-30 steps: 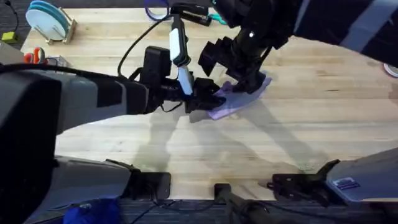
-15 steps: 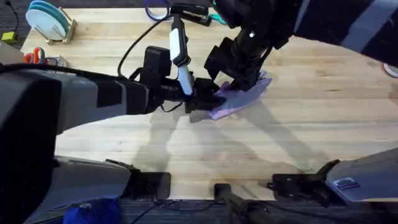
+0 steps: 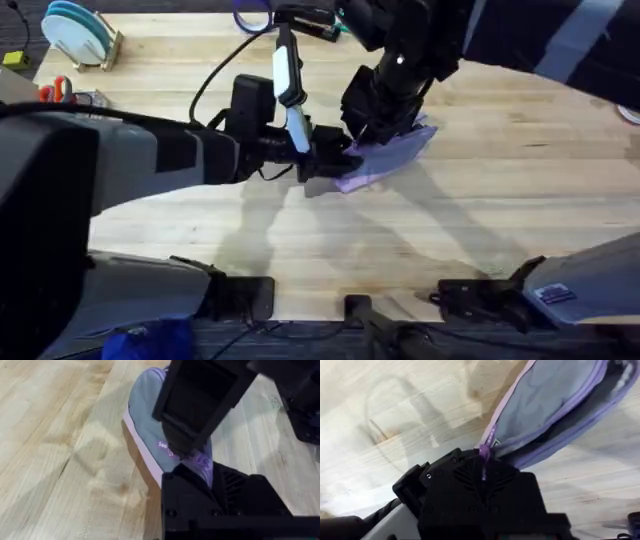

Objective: Unzip the bag, pick up the pens from the table one at a time and place them inside, then zip the bag closed.

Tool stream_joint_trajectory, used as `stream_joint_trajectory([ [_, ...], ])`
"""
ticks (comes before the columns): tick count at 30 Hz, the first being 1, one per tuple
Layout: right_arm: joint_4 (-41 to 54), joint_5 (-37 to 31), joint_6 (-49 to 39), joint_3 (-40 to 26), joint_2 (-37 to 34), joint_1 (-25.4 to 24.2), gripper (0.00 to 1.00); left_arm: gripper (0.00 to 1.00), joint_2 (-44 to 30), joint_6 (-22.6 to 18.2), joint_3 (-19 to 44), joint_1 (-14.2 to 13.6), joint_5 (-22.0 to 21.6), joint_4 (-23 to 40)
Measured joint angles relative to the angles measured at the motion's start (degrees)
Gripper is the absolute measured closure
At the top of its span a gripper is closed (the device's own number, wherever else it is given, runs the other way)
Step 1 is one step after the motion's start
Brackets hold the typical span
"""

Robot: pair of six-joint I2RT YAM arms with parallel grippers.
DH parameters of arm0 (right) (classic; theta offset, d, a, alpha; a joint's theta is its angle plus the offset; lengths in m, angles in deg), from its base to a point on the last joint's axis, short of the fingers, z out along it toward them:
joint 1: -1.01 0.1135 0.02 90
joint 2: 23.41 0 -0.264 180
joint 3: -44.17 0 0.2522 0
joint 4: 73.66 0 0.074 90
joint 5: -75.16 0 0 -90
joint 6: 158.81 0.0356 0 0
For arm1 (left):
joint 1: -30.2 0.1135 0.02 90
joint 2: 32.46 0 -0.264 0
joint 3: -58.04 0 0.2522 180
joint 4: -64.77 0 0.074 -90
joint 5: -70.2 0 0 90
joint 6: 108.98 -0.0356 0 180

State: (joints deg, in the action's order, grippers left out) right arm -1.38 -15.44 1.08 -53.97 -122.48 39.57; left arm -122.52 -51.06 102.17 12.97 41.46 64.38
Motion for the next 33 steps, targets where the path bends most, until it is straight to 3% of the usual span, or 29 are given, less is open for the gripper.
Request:
stream_joint_trajectory([
  [33,-1.17,1.92,-3.84,0.00,2.93,-0.13,0.969,0.959,0.00,0.01,0.00,0.00,0.01,-0.04],
])
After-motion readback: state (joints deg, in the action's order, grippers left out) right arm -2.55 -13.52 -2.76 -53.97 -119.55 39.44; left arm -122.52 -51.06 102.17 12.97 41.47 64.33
